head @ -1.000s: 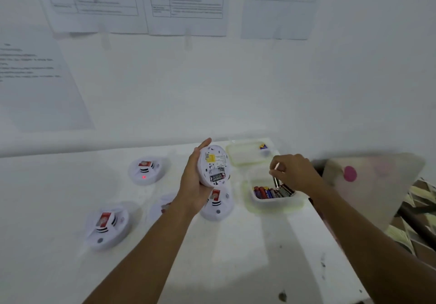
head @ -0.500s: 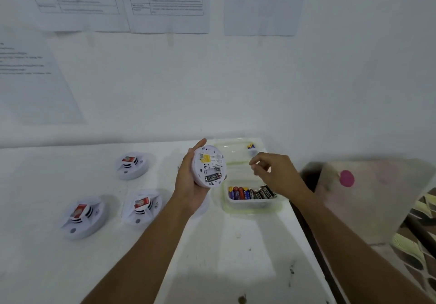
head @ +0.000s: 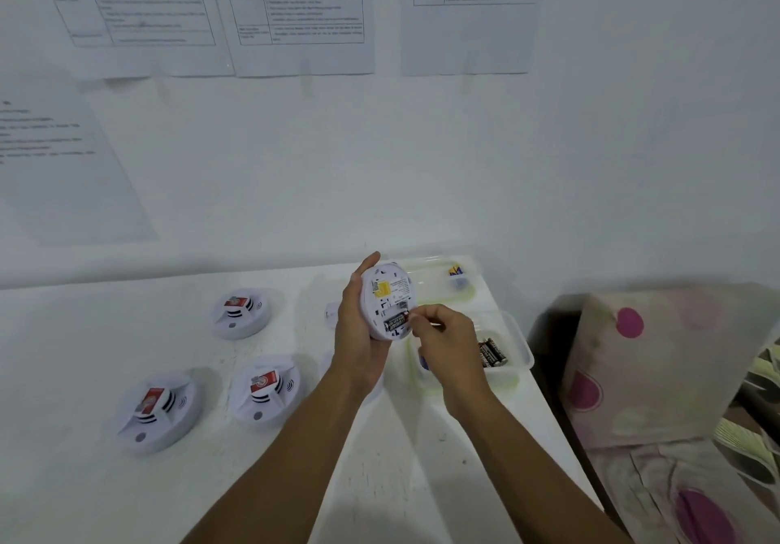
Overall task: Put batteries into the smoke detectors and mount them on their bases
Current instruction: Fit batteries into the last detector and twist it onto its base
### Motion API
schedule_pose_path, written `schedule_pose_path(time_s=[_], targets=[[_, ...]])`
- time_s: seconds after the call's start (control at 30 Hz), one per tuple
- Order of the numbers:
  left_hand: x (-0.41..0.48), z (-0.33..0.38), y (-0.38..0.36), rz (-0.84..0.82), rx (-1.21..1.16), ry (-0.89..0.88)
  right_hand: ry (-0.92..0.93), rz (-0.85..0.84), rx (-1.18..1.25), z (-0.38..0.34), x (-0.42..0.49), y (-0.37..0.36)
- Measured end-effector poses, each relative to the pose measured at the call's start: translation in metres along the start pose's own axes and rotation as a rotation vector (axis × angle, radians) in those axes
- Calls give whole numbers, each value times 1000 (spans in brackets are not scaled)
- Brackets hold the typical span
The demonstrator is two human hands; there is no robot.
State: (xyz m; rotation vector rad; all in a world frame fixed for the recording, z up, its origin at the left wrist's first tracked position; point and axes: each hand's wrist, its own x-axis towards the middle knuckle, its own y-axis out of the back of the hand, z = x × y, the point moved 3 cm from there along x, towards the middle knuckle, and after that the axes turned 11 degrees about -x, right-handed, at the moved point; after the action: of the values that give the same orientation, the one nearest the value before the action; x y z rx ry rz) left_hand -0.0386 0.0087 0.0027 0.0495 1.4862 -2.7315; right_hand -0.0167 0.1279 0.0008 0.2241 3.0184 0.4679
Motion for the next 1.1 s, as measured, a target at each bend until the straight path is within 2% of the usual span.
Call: schedule_pose_path(time_s=[0.17, 0.57, 0.77, 0.9, 0.97, 1.1], targets=[[2, 4, -2, -11, 79, -15, -81, 16, 86, 0, -1, -5], [5, -6, -12, -57, 106, 15, -62, 130, 145, -5, -3, 9], [3, -12, -8, -43, 56, 37, 143, 146, 5, -9, 0, 11], [4, -10, -8, -48, 53, 33, 195, 117, 5, -3, 15, 32], [6, -4, -4, -42, 56, 18, 252, 93, -141, -1, 29, 54], [8, -1, 0, -41, 61, 13, 302, -90, -719, 14, 55, 84]])
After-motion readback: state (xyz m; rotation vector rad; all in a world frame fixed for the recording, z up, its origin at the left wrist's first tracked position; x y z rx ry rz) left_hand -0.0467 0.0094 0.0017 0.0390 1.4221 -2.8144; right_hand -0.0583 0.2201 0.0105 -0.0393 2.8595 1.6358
